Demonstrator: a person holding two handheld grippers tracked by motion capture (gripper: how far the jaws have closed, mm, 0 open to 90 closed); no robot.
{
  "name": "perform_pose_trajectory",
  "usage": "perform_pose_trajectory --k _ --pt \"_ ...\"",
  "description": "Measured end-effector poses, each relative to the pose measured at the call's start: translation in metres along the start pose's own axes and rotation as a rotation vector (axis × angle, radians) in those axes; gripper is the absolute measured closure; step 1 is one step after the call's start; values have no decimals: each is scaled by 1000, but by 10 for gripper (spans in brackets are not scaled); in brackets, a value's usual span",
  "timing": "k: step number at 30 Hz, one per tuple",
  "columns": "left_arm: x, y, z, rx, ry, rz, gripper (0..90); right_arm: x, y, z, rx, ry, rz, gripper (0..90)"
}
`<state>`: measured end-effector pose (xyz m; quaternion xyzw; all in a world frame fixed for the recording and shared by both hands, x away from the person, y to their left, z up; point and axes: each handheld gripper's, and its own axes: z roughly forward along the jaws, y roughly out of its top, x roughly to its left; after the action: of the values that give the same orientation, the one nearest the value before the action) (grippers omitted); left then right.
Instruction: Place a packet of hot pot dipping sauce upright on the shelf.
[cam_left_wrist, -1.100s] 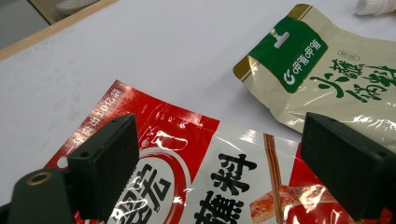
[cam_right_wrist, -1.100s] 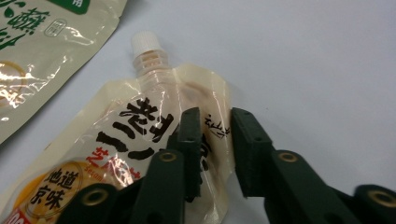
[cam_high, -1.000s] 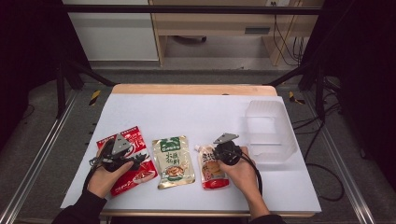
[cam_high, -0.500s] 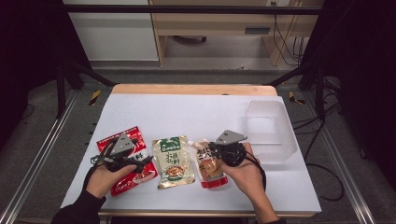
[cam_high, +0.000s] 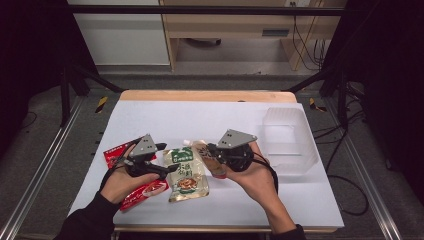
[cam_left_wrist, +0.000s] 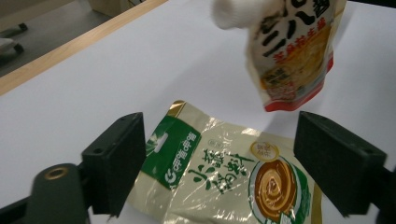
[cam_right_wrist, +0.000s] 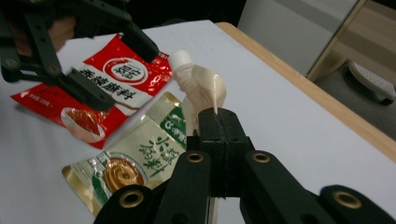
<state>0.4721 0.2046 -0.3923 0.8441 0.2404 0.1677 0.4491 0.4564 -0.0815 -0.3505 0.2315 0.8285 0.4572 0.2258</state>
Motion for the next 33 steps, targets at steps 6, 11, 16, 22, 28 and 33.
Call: perform_pose_trajectory --k 6,11,16,22,28,33 --pt "4 16 10 -22 -34 18 281 2 19 1 -45 22 -12 900" --pt "5 29 7 -62 -76 30 427 7 26 1 -66 36 -20 900" --pt "5 35 6 -86 -120 29 582 13 30 1 -95 54 -18 900" --pt "6 36 9 -78 -120 23 812 13 27 3 -105 58 -5 900" --pt "1 39 12 -66 -118 30 900 9 21 0 -105 47 5 900" --pt "-4 48 9 -63 -79 44 900 3 22 -4 -87 51 -5 895"
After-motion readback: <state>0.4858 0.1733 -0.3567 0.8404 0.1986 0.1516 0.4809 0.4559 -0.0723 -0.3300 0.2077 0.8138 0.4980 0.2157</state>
